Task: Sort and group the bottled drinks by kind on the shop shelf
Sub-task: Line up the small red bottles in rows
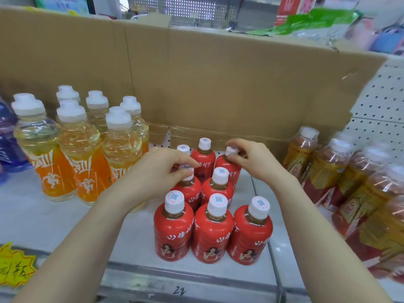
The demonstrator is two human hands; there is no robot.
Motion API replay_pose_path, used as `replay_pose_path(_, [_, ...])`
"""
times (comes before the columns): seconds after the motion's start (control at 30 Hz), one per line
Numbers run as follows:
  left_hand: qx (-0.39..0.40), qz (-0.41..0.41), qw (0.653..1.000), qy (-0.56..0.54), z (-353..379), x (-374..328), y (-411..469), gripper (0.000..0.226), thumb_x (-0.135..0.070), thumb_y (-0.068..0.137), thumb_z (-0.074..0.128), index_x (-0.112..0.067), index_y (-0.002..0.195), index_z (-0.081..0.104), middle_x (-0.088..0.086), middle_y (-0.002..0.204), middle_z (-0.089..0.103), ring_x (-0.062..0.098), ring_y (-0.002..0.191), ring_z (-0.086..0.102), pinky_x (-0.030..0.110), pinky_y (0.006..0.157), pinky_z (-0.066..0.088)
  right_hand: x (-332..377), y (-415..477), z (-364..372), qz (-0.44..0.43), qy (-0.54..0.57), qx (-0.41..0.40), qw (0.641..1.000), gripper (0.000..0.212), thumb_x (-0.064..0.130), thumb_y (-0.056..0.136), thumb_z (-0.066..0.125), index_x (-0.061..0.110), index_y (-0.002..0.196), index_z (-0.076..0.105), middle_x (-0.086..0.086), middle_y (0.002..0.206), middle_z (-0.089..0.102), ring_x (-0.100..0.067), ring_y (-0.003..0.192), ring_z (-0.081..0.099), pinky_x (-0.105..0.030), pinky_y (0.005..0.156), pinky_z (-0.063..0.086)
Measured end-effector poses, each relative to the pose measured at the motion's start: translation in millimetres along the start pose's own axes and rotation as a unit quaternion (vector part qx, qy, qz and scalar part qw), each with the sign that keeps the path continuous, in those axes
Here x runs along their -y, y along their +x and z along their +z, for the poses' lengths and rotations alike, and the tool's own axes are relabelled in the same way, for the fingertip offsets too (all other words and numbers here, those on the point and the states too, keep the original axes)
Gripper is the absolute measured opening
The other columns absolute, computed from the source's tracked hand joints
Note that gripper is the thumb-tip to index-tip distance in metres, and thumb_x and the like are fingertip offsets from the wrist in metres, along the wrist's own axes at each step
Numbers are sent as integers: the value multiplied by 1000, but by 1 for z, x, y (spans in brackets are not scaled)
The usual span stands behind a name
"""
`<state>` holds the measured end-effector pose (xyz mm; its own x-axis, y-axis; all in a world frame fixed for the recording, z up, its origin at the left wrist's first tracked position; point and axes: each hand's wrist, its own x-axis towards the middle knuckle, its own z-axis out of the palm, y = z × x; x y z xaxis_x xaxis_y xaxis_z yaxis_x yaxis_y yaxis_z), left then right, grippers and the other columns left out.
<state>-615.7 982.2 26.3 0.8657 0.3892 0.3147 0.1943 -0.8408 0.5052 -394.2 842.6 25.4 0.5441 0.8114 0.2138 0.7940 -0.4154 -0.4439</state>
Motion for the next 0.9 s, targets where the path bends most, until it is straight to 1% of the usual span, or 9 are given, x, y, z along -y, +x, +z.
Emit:
replay_pose_path(0.1, [-11, -1, 1000, -2, 3, 0, -3, 24, -23, 95, 65, -35, 114, 73, -17, 107, 72, -4, 90, 62, 27, 85, 50, -7, -15, -7, -8, -17, -17, 1000, 28, 28, 94, 68, 25, 122, 67, 3, 113, 70, -20, 104, 63, -34, 88, 49])
replay_pose_path(0.23, [-13, 8, 1000, 1, 5, 4, -3, 26, -20, 95, 64, -34, 115, 73, -16, 109, 72, -5, 84, 60, 19, 79, 46, -22, -50, -21, -17, -7, 4, 1000, 24, 28, 97, 65, 33, 120, 68, 15, 101, 66, -1, 85, 62, -19, 70, 46])
replay_pose_path(0.37, [-14, 16, 1000, -8, 6, 5, -3, 26, -17, 95, 65, -33, 113, 74, -14, 106, 73, -9, 87, 59, 9, 72, 42, -23, -70, -27, -29, 54, 24, 998, 24, 28, 96, 67, 37, 118, 69, 19, 111, 71, -2, 99, 68, -30, 87, 57])
replay_pose_path(0.5, [-17, 29, 999, -3, 6, 4, -5, 25, -16, 95, 64, -30, 114, 74, -14, 106, 72, -17, 79, 57, 5, 68, 39, -20, -75, -24, -46, 66, 26, 996, 23, 26, 98, 65, 39, 116, 68, 20, 112, 71, -3, 97, 69, -37, 89, 58])
replay_pose_path(0.57, [-20, 29, 999, -4, 7, 6, -6, 25, -17, 95, 64, -33, 113, 74, -14, 107, 73, -10, 86, 61, 8, 73, 43, -21, -76, -25, -49, 57, 33, 997, 22, 27, 98, 64, 40, 115, 68, 21, 110, 71, -3, 96, 69, -36, 87, 58])
replay_pose_path(0.7, [-24, 15, 1000, -9, 3, 0, -5, 21, -26, 97, 60, -33, 109, 76, -8, 97, 76, 2, 80, 64, 15, 72, 47, -10, -65, -33, -62, 114, -8, 992, 20, 26, 102, 58, 36, 113, 71, 19, 101, 72, 7, 87, 66, -13, 72, 51])
replay_pose_path(0.8, [-55, 27, 998, -5, -4, -11, 3, 23, -26, 99, 58, -29, 113, 75, -13, 105, 75, 1, 95, 64, 21, 86, 48, -1, -25, -32, -95, 74, -44, 992, 27, 20, 102, 56, 34, 120, 70, 15, 112, 72, 0, 105, 65, -20, 92, 52])
replay_pose_path(0.87, [-64, 21, 997, 20, -9, -15, 16, 24, -23, 99, 57, -28, 115, 74, -10, 109, 73, 10, 102, 64, 33, 91, 49, 9, 7, -25, -112, 39, 20, 993, 35, 15, 101, 56, 34, 129, 64, 17, 118, 67, -4, 110, 63, -23, 97, 50])
replay_pose_path(0.9, [-54, 9, 997, 46, -11, -15, 23, 24, -23, 99, 57, -27, 115, 74, -8, 111, 72, 14, 104, 63, 36, 91, 49, 16, 20, -21, -114, 33, 62, 991, 40, 14, 101, 56, 34, 136, 60, 18, 121, 64, -5, 111, 61, -16, 94, 49])
